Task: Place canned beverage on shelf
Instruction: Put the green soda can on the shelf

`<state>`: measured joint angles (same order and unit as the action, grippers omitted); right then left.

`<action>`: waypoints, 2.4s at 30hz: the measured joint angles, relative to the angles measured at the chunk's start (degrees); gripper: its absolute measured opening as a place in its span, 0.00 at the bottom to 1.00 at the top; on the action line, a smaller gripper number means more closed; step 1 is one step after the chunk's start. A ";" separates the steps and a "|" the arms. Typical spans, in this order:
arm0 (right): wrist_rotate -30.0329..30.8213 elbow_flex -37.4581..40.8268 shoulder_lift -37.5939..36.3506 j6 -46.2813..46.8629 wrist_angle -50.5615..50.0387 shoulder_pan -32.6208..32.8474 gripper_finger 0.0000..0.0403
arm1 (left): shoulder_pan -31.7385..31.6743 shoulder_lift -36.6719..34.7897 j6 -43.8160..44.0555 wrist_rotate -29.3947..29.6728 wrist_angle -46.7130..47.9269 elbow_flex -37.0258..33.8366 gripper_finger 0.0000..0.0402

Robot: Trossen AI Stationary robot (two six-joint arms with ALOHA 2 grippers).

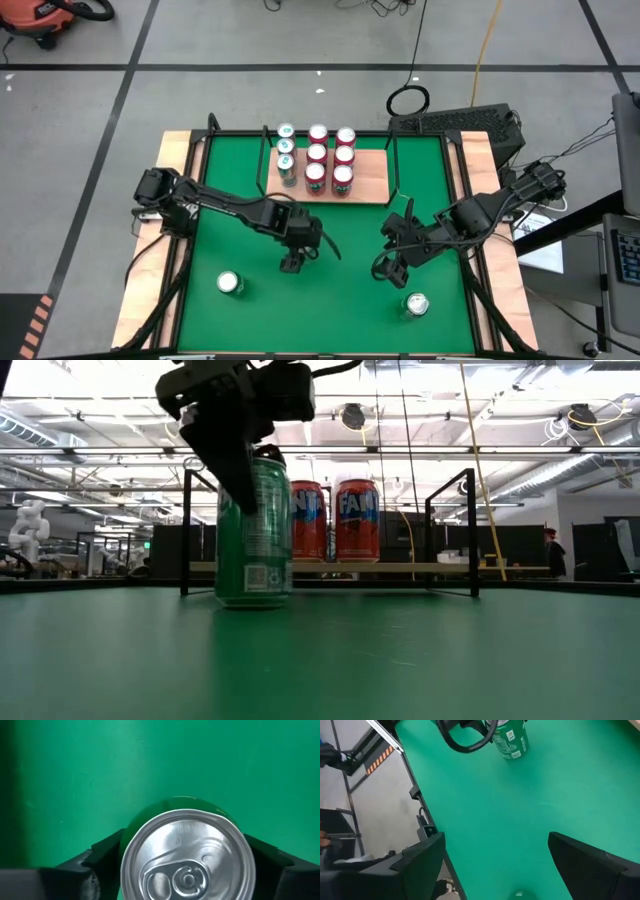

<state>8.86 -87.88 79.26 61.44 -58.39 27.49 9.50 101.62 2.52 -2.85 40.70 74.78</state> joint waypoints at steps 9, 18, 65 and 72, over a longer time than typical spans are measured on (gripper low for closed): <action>0.10 0.00 -1.58 -6.03 -1.73 -0.09 0.86 | 0.00 -0.15 5.19 4.44 0.18 0.07 0.70; 6.21 0.00 -4.66 -12.71 -7.82 -0.15 0.86 | 0.00 -3.00 16.80 5.24 0.83 3.11 0.70; 31.59 0.00 -7.81 -42.68 6.27 -1.17 0.86 | -3.21 -4.15 70.02 18.37 -5.72 31.93 0.70; 30.70 0.00 -5.87 -44.59 9.48 -3.28 0.91 | -3.19 -4.15 70.76 19.50 -5.88 31.93 0.70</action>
<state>39.56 -87.88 73.39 16.85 -48.91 24.21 6.31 97.47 73.28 16.64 34.82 106.72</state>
